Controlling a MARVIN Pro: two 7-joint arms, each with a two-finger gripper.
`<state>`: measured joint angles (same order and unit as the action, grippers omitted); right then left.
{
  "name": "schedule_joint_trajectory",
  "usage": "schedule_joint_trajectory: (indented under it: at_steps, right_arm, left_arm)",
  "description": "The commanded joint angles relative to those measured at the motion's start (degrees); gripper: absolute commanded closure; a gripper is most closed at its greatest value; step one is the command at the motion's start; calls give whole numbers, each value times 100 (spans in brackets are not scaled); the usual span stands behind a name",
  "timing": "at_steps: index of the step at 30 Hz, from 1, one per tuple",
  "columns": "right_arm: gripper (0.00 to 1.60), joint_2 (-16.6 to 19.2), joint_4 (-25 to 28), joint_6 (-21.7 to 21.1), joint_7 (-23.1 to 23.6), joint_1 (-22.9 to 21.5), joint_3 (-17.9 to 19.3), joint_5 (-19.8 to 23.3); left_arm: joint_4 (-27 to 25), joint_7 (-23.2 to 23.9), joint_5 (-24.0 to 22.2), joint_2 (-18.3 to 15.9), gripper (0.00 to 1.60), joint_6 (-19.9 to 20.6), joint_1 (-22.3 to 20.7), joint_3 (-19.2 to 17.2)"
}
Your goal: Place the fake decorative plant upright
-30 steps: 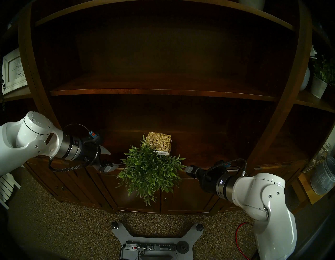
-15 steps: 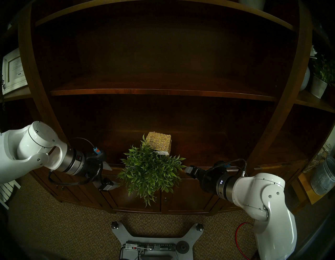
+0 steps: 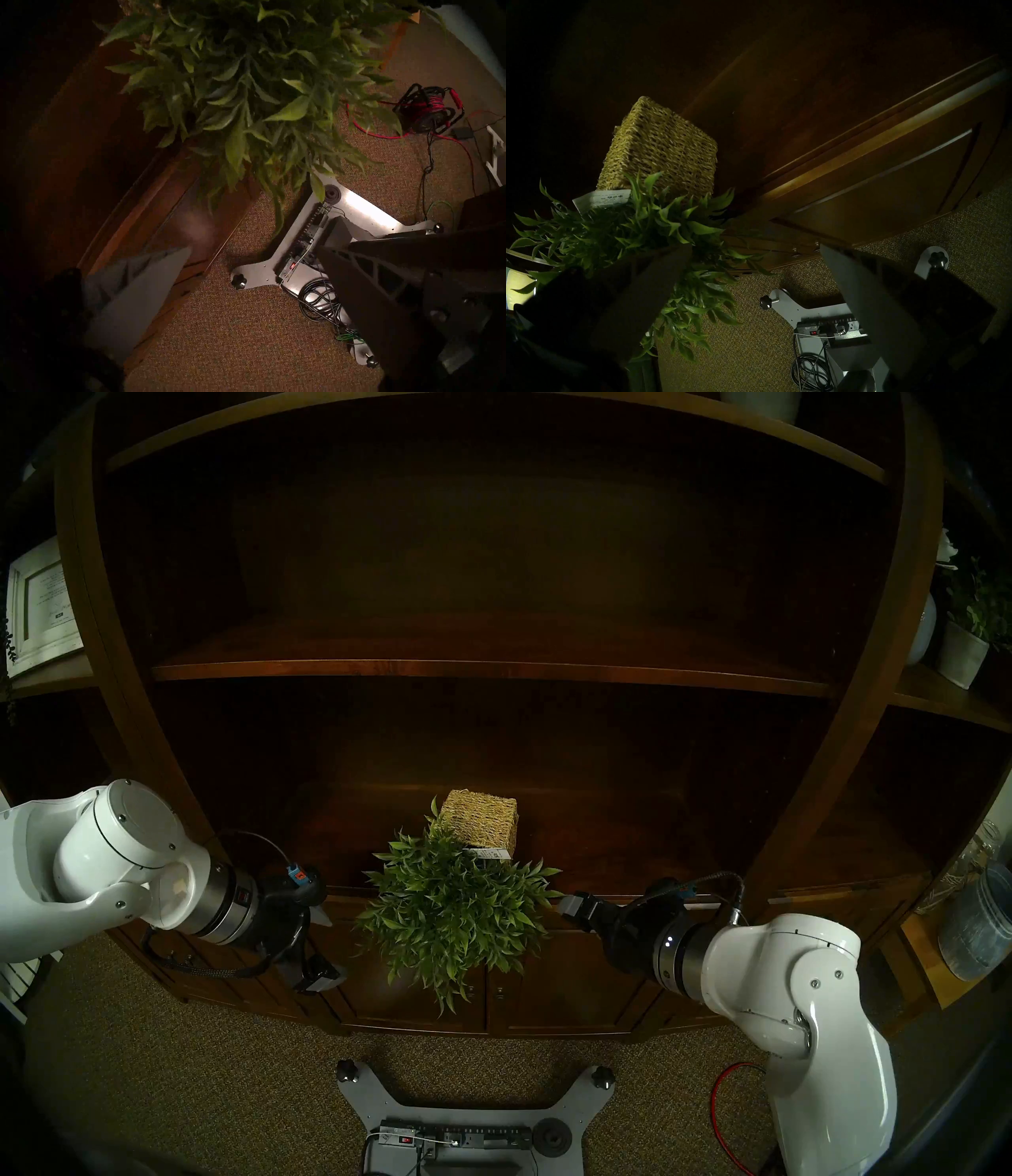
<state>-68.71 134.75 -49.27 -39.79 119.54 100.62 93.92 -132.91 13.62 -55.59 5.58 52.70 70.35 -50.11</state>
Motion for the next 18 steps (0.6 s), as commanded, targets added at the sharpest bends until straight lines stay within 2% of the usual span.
schedule_joint_trajectory:
  at_steps: [1,10,13,15,18]
  right_arm:
    - [0,7,138,5,18,-55,2,-1]
    - [0,16,144,10,16,-53,2,5]
    - [0,20,149,14,14,-52,1,7]
    - [0,21,150,15,13,-51,1,7]
    - [0,25,158,20,11,-48,0,6]
  left_arm:
    - [-76,-234,150,15,0,-65,161,-104]
    - [-23,-584,226,15,0,-445,454,-94]
    - [50,-781,267,15,0,-864,675,-32]
    - [61,-815,266,15,0,-913,709,-26]
    - [115,-973,259,15,0,-1337,886,-22]
